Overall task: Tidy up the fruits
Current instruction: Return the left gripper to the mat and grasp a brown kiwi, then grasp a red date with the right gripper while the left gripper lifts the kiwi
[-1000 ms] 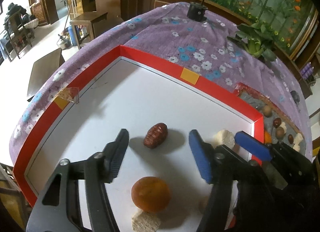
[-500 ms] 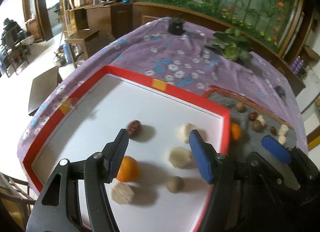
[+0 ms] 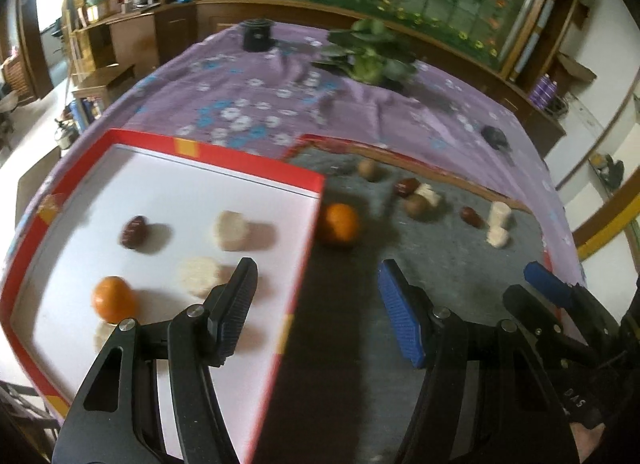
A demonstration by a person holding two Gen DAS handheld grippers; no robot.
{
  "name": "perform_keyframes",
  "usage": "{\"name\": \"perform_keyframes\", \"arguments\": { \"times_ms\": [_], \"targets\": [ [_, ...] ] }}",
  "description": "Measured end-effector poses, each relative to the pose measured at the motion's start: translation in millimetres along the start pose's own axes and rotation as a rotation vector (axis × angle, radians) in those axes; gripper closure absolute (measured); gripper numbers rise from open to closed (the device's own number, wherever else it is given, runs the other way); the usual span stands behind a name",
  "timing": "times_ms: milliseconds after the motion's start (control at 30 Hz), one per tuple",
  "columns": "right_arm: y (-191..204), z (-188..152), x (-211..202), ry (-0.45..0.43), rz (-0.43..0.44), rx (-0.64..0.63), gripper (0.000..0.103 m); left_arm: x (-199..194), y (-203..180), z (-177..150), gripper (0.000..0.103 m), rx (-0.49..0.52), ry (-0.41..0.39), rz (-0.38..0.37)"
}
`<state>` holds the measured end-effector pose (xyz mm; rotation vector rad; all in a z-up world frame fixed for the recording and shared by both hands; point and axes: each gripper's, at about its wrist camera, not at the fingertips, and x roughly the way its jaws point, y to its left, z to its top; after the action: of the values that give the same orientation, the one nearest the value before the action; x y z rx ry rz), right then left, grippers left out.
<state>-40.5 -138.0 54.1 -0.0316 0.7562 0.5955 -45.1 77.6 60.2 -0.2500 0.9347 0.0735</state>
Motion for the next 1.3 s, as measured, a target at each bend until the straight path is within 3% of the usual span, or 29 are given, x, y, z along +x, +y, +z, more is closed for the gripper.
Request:
{"name": "perform_keyframes", "arguments": {
  "times_ms": [333,500,667,800,867,933,1100,1300],
  "targets": [
    [-26.6,-6.6,-2.5,0.007,0.003,0.027,0.049,26.5,-49.8,7.9,0.040,0.060,0.032,-0.035],
    [-42.6,-8.8,-3.3,0.011,0.010,0.054,0.049,49.3,-72.4,22.8,0.040,0.137,0.073,-0.107],
    [-50.2,-7.8,-3.9,-0.003,0.021,0.058,0.049,73.4,-87.4,32.9,0.040,0.249,0.102,-0.109],
    [-52.5,-6.9,0.6,-0.001,0.019,0.045,0.049,92.5,-88.2,38.9,0.040,0.279,0.150,-0.138],
    [-54.3,-5.6,2.9,-0.002,0.026,0.049,0.049,99.8,-89.1,40.7,0.044,0.298,0.153,-0.147],
    [-56.1,-4.4,5.8,-0.001,0.028,0.049,0.049,106.2,-90.4,41.3,0.058,0.320,0.165,-0.138],
    [-59.3,-2.2,13.1,0.017,0.030,0.050,0.052,112.9,-92.4,42.7,0.080,0.341,0.158,-0.114],
    [-56.7,6.0,25.0,0.046,0.032,0.017,0.053,110.9,-84.1,43.7,0.080,0.294,0.147,-0.127]
  ]
}}
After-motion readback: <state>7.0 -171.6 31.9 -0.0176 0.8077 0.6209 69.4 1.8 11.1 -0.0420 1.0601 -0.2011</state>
